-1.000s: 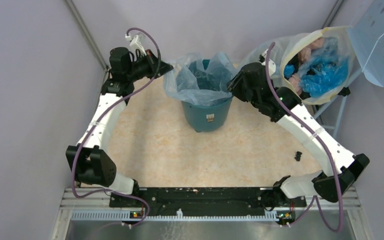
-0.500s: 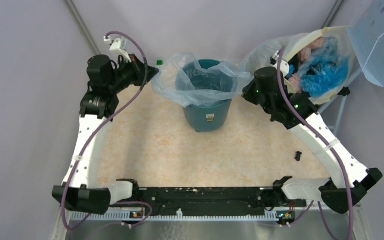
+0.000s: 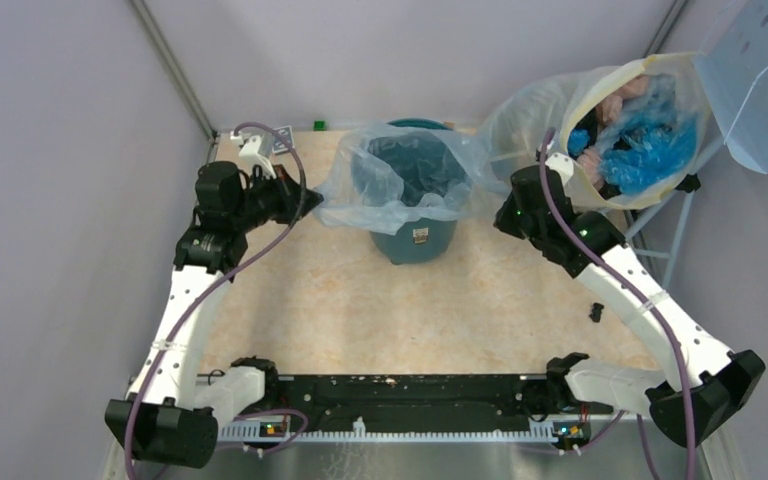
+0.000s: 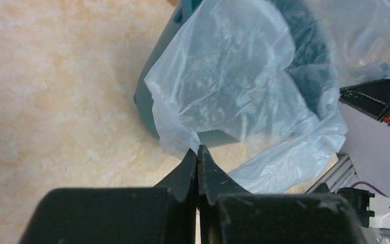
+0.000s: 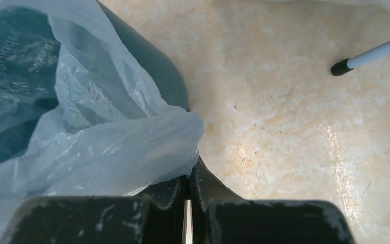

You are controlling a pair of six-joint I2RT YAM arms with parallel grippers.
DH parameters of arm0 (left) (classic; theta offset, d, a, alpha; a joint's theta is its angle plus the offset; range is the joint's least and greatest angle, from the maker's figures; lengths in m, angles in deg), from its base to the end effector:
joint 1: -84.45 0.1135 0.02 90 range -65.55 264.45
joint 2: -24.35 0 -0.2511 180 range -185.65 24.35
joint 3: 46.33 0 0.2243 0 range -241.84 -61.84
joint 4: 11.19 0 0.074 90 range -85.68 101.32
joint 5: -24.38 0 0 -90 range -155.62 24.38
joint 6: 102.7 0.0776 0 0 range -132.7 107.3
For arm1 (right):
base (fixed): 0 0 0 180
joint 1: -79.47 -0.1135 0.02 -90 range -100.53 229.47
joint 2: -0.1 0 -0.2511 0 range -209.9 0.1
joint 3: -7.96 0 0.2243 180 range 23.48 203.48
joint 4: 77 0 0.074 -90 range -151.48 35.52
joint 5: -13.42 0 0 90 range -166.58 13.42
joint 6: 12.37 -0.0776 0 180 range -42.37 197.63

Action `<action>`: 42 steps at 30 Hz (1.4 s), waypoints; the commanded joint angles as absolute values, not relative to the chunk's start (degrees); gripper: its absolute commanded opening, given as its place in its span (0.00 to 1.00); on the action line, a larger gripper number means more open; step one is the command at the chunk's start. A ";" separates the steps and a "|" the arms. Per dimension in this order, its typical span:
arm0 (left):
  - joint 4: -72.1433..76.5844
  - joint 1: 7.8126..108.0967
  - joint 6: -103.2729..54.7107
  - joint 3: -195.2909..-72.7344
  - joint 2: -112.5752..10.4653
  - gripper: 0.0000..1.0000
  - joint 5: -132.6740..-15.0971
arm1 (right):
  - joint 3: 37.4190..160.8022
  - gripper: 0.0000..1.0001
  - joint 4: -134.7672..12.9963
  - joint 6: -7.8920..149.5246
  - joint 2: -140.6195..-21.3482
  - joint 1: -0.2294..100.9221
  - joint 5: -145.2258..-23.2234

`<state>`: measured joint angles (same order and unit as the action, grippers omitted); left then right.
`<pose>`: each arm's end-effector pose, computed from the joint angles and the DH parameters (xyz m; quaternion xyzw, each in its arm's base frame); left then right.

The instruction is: Put the trash bags into the trash bin

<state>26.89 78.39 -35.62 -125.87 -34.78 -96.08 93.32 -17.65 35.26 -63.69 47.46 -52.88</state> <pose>0.2302 -0.0640 0.3645 0.0391 0.7933 -0.3478 0.4982 0.2135 0.0967 0.3324 0.1693 0.8671 0.1135 0.4546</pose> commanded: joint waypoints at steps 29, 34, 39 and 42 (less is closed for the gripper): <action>4.74 78.74 -31.86 -119.63 -39.42 0.00 -85.47 | 89.54 0.57 -38.37 70.00 -54.64 49.83 -67.29; 4.75 78.74 -31.95 -121.16 -42.51 0.00 -86.45 | 96.18 0.70 -36.32 75.14 -59.72 49.87 -69.80; 4.74 78.72 -32.08 -122.33 -44.83 0.00 -86.29 | 100.78 0.58 -35.48 75.16 -64.00 49.85 -65.66; 4.76 78.72 -33.11 -122.16 -46.36 0.00 -86.88 | 102.63 0.34 -33.55 72.63 -67.00 50.27 -61.83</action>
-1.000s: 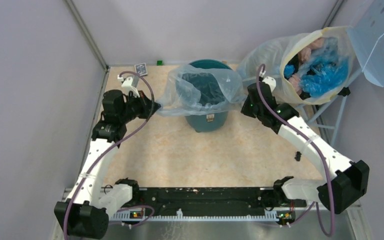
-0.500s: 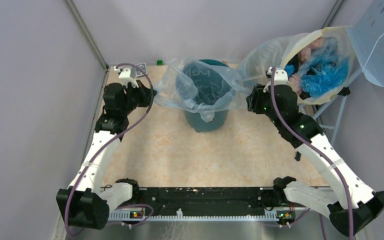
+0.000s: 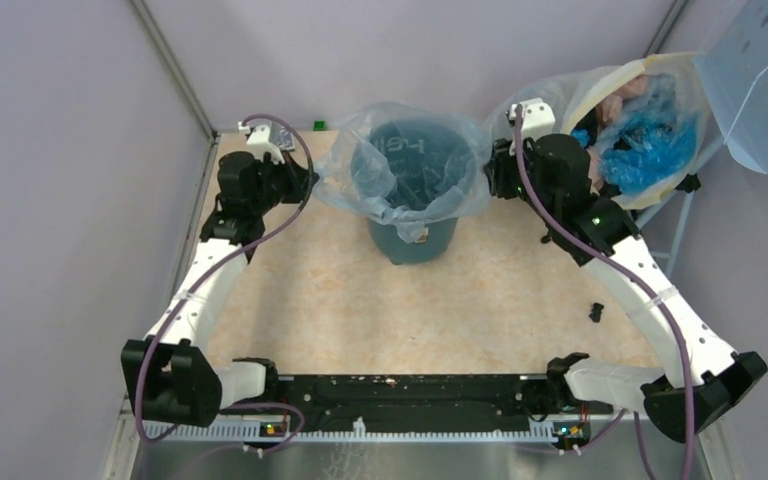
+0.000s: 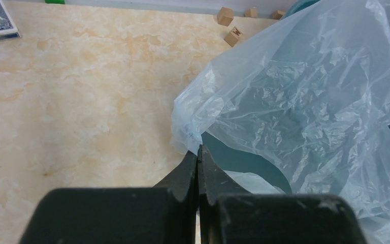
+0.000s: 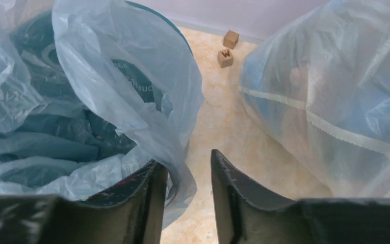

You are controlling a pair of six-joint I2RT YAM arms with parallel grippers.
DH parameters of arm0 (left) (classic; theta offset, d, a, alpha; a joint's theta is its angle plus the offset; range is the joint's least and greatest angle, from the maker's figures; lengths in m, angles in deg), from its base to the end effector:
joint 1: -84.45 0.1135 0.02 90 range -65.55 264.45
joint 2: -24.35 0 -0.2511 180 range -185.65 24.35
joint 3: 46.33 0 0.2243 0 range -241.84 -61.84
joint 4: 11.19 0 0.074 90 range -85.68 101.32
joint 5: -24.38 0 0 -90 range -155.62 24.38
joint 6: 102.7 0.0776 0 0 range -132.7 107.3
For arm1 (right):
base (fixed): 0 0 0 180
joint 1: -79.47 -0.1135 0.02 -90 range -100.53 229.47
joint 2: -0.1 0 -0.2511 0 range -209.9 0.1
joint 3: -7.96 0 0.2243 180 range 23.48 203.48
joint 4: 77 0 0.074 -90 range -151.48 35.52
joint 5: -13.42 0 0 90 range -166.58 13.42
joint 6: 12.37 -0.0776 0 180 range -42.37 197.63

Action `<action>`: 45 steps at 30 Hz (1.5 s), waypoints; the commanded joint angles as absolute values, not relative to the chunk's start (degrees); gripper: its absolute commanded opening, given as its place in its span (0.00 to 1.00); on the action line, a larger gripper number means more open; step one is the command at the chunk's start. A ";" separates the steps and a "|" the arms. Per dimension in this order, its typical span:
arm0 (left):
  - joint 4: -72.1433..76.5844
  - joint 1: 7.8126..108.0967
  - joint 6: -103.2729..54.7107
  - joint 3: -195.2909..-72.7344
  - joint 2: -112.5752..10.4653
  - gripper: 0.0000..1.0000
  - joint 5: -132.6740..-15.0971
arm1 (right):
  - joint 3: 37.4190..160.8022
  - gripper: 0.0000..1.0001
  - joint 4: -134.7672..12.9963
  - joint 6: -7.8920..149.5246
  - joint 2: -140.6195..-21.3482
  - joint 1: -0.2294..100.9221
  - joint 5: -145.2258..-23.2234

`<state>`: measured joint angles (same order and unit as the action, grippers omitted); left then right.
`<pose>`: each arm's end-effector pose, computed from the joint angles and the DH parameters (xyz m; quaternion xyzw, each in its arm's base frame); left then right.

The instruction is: Put the trash bags into the trash bin

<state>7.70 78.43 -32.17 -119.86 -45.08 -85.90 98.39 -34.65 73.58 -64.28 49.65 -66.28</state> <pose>0.2930 -0.0579 0.3272 0.0154 0.7871 -0.2686 0.5551 0.2301 0.1159 0.3962 -0.1252 0.7889 0.1053 0.5923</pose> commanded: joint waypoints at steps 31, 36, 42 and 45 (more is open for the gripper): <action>-9.30 75.14 -43.25 -125.43 -65.51 0.00 -102.74 | 98.01 0.05 -36.85 60.53 -81.85 57.31 -95.29; -9.69 75.09 -43.67 -121.51 -59.61 0.00 -104.19 | 89.72 0.03 -38.16 55.15 -73.23 53.55 -96.06; -3.87 75.13 -41.95 -123.21 -57.91 0.00 -106.91 | 88.21 0.20 -34.82 54.14 -67.33 51.62 -92.16; -0.92 75.14 -39.71 -123.36 -56.64 0.00 -103.20 | 89.04 0.47 -31.48 56.34 -66.11 51.67 -88.54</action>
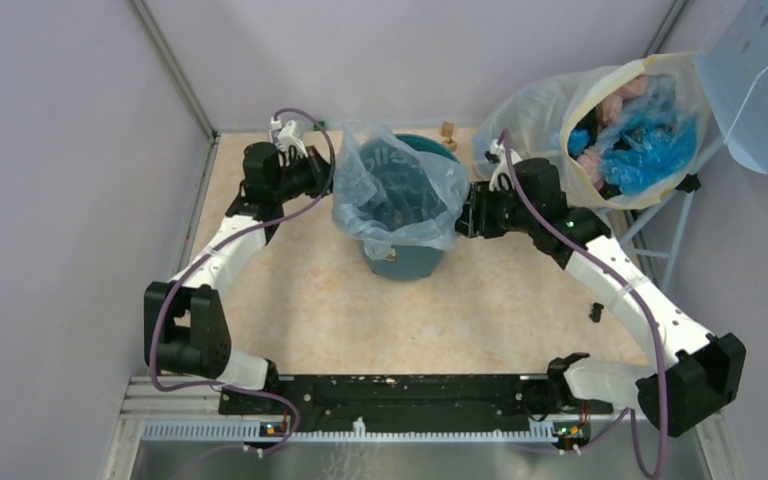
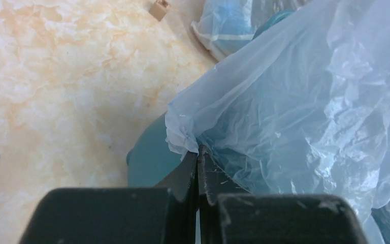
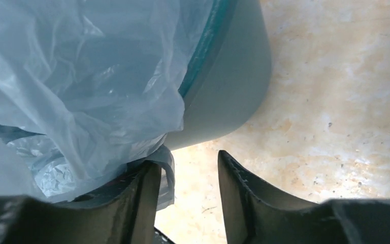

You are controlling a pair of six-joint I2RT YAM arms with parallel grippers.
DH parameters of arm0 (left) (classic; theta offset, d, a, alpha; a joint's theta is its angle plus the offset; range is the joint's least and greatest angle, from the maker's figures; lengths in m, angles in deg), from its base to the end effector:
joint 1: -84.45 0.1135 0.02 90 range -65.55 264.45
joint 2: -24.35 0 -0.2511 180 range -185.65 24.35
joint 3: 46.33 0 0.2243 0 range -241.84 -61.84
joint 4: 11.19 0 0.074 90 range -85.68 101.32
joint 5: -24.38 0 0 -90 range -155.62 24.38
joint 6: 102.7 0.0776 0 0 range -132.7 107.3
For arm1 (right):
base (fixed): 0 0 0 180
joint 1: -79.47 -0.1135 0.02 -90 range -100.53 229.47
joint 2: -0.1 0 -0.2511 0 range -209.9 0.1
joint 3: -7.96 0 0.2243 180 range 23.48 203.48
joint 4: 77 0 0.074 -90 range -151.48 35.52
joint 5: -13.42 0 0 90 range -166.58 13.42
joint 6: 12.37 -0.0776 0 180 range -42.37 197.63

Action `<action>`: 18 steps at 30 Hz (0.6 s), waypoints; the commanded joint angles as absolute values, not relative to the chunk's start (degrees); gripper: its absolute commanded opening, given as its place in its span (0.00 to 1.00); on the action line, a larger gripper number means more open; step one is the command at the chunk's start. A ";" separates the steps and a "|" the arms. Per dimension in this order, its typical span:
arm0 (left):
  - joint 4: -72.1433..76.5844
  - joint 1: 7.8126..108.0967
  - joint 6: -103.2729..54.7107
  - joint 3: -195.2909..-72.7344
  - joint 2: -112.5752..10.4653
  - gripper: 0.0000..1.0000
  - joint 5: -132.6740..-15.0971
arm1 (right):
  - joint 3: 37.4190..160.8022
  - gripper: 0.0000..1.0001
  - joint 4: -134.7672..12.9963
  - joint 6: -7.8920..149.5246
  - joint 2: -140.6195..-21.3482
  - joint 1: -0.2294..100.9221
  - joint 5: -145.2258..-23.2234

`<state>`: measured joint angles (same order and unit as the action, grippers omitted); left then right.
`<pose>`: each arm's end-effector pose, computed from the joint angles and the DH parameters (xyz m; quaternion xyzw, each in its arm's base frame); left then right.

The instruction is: Put the trash bags into the trash bin

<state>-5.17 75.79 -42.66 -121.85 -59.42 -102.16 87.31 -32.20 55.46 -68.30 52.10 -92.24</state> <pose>0.3360 -0.0979 0.2973 0.0506 0.7723 -0.4263 0.4682 0.2313 0.1433 0.3067 -0.1037 0.8703 0.3045 0.3730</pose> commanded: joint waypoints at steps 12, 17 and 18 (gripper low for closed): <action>3.84 75.14 -36.35 -124.15 -55.74 0.00 -98.73 | 99.17 0.71 -22.52 65.32 -57.83 51.61 -76.77; 3.91 75.14 -36.17 -124.50 -55.63 0.00 -98.58 | 107.65 0.72 -19.94 70.48 -61.07 51.65 -84.97; 3.89 75.14 -36.17 -124.51 -55.63 0.00 -98.59 | 108.99 0.72 -20.11 71.46 -61.92 51.65 -87.61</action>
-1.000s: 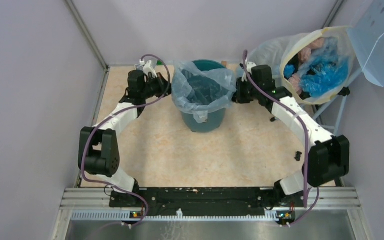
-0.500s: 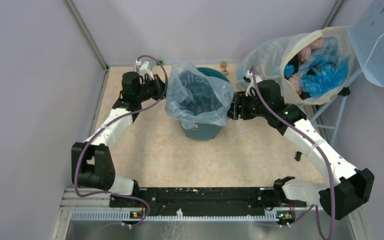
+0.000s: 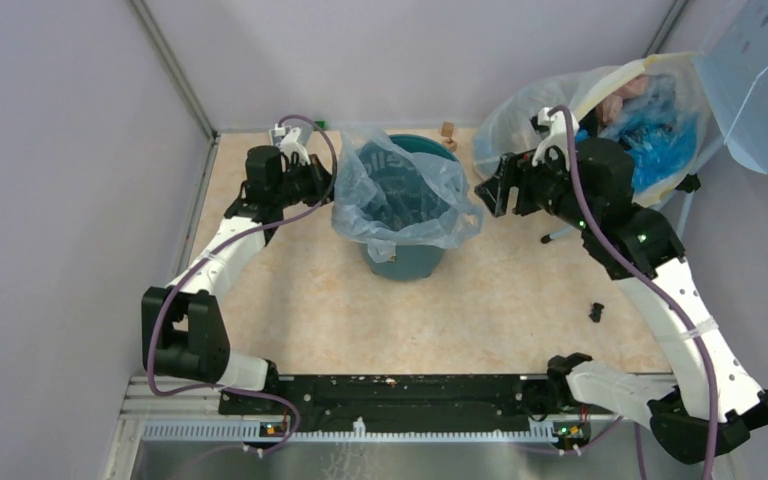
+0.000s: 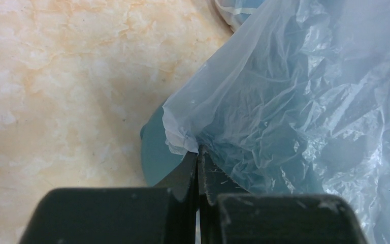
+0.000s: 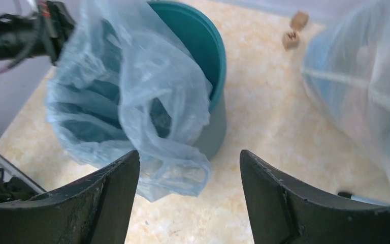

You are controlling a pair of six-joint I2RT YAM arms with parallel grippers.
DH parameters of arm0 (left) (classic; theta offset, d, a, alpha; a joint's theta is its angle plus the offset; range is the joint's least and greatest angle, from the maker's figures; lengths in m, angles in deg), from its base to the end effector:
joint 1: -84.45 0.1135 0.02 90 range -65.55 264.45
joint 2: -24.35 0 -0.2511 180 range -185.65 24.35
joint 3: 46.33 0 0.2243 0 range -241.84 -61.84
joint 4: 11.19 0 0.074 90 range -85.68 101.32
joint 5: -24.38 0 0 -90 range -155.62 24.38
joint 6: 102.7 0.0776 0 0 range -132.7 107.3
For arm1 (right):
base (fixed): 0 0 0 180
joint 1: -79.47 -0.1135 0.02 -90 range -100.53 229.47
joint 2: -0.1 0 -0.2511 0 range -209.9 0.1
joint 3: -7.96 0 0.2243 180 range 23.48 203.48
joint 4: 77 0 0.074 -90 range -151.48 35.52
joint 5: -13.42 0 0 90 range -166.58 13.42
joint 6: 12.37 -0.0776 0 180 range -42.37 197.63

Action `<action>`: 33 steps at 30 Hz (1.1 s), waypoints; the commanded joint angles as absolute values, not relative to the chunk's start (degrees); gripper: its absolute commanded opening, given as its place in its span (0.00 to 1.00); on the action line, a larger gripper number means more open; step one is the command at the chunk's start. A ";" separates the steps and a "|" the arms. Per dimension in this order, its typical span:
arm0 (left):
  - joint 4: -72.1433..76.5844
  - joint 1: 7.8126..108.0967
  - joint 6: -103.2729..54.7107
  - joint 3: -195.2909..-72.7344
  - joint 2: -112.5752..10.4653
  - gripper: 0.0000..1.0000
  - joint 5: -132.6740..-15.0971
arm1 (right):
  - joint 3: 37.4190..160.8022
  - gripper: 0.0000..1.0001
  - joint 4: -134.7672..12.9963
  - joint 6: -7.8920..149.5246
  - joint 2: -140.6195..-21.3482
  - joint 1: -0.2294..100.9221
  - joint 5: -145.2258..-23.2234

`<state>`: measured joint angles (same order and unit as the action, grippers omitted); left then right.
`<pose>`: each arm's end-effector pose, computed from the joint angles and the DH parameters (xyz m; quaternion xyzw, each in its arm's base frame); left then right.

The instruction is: Put the trash bags into the trash bin

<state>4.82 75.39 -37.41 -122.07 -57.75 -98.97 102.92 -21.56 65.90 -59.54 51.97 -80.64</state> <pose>0.3259 -0.0952 0.2845 0.0498 0.8102 -0.3830 0.4409 0.1911 0.1057 0.4078 -0.1325 0.8087 0.2195 0.5294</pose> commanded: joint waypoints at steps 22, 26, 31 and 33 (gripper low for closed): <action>6.15 75.15 -35.73 -126.07 -56.52 0.00 -97.28 | 130.01 0.22 -13.98 90.20 -88.25 29.22 -42.51; 6.30 75.14 -35.86 -126.62 -57.40 0.00 -96.86 | 131.58 0.00 -15.28 86.73 -88.43 36.53 -54.76; 6.22 75.14 -35.82 -127.39 -58.87 0.00 -96.22 | 132.24 0.00 -16.18 82.67 -90.92 47.02 -69.14; 5.65 75.14 -35.89 -127.33 -59.90 0.00 -95.85 | 132.15 0.00 -16.61 80.56 -92.29 50.59 -73.78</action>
<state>7.44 75.35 -36.54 -125.09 -58.19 -96.83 129.73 -13.80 85.38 -90.10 45.23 -61.25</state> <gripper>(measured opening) 0.004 0.004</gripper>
